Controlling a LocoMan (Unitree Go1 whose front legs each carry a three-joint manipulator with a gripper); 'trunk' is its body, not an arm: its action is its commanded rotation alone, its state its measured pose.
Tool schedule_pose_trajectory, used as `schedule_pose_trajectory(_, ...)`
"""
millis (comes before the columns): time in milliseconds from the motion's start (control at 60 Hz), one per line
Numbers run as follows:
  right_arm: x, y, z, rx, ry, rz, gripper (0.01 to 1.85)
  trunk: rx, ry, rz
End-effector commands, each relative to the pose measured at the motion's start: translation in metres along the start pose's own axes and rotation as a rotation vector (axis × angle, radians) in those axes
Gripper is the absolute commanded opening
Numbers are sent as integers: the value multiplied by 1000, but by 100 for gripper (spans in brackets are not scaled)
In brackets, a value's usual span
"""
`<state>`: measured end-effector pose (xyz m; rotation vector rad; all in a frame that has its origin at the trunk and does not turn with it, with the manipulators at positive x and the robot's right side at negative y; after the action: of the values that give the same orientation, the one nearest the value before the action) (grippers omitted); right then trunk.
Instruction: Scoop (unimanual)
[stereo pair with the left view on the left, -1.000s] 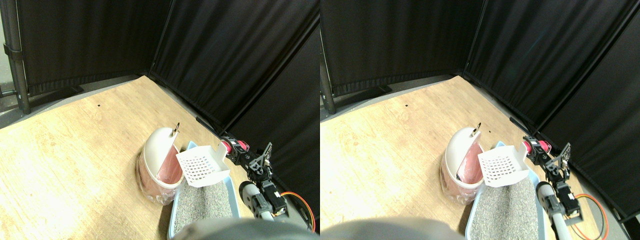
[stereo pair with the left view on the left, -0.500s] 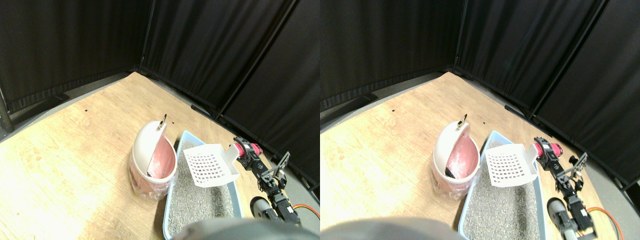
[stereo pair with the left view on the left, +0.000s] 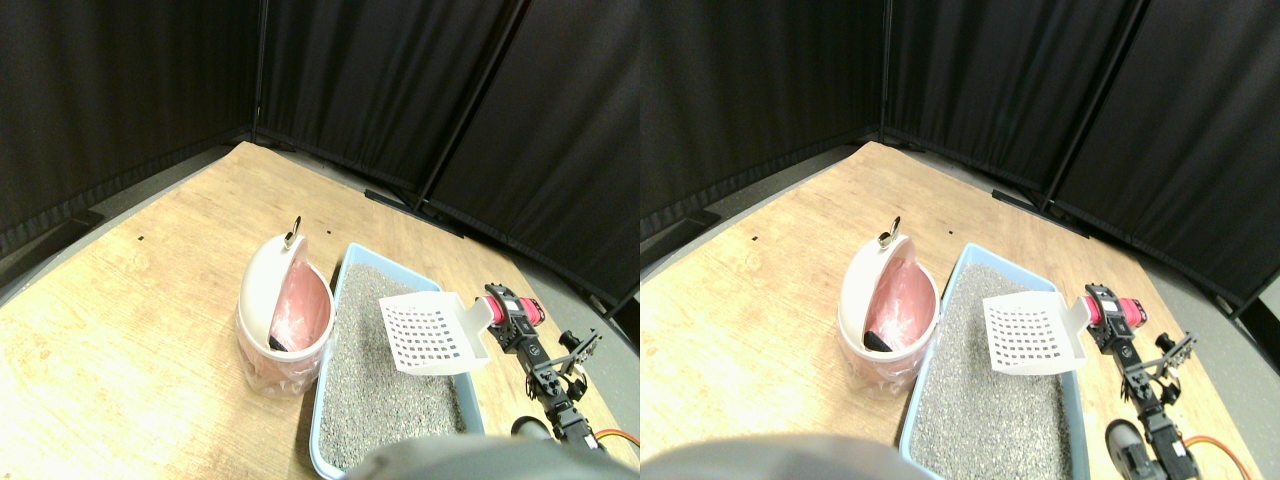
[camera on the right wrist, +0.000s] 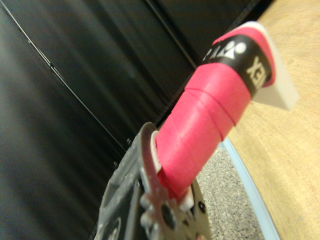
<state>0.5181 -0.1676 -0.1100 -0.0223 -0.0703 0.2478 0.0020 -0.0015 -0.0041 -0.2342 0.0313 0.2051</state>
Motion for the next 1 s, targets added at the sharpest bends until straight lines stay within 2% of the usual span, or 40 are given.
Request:
schedule_pose_trajectory(17, -1, -2, 4, 23, -78, -9, 6, 4, -16, -12)
schedule_pose_trajectory(50, -4, -5, 1, 31, -63, -62, 6, 8, -15, -14)
schedule_pose_trajectory(83, -5, -7, -1, 39, -71, -56, 6, 11, -14, -16)
schedule_pose_trajectory(150, -10, -12, -7, 66, -66, -105, 6, 15, -14, -20)
schedule_pose_trajectory(233, -10, -17, -16, 74, -92, -76, 6, 18, -15, -23)
schedule_pose_trajectory(317, -12, -20, -22, 93, -98, -76, 6, 21, -13, -24)
schedule_pose_trajectory(383, -14, -23, -28, 88, -93, -128, 6, 23, -13, -25)
schedule_pose_trajectory(483, -16, -26, -35, 95, -106, -150, 6, 24, -9, -24)
schedule_pose_trajectory(517, -16, -27, -37, 116, -90, -170, 6, 24, -9, -24)
schedule_pose_trajectory(617, -17, -31, -44, 160, -84, -171, 6, 27, -7, -26)
schedule_pose_trajectory(633, -18, -32, -46, 162, -78, -199, 6, 27, -7, -26)
schedule_pose_trajectory(817, -22, -37, -57, 179, -63, -259, 6, 30, -4, -27)
schedule_pose_trajectory(1000, -24, -44, -72, 193, -45, -257, 6, 29, -1, -25)
